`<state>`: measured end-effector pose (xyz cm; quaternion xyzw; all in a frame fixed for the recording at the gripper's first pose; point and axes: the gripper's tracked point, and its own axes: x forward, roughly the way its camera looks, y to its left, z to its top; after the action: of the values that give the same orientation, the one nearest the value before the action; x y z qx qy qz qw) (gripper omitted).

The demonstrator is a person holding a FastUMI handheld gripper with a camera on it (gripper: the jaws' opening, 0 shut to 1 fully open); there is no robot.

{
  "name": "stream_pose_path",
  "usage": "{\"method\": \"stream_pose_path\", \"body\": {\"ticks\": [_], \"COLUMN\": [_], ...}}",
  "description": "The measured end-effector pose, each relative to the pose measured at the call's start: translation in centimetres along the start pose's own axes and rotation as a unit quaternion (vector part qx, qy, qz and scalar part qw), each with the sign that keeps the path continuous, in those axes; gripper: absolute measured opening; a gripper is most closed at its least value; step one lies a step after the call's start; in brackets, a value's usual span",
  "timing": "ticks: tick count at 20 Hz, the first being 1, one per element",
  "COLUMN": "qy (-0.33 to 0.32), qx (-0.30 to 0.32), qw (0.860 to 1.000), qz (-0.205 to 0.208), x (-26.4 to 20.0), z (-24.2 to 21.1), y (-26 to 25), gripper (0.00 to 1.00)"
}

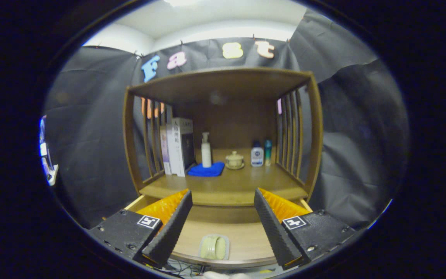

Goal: Pull open the drawer, take out the items inside it, and place them on the countertop above the cabinet.

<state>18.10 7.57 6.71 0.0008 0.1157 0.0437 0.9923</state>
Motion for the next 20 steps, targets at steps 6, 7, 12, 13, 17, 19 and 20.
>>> {"method": "stream_pose_path", "body": {"ticks": [6, 7, 12, 13, 17, 19, 20], "qy": [0.201, 0.231, 0.359, 0.381, 0.444, 0.455, 0.465], "qx": [-0.013, -0.019, -0.027, -0.025, -0.007, -0.001, 0.004], "qw": [0.979, 0.973, 0.933, 0.924, 0.896, 0.890, 0.885], "qz": [0.019, 0.017, 0.005, 0.007, -0.011, -0.026, -0.030], "x": [6.0, 6.5, 8.1, 7.9, 7.1, 6.8, 6.6], "z": [-4.9, -6.1, -12.0, -13.2, -17.0, -17.8, -18.1], "y": [2.3, 2.4, 2.8, 3.3, 3.3, 2.7, 2.5], "gripper": [0.97, 0.97, 0.85, 0.82, 0.67, 0.57, 0.52]}}
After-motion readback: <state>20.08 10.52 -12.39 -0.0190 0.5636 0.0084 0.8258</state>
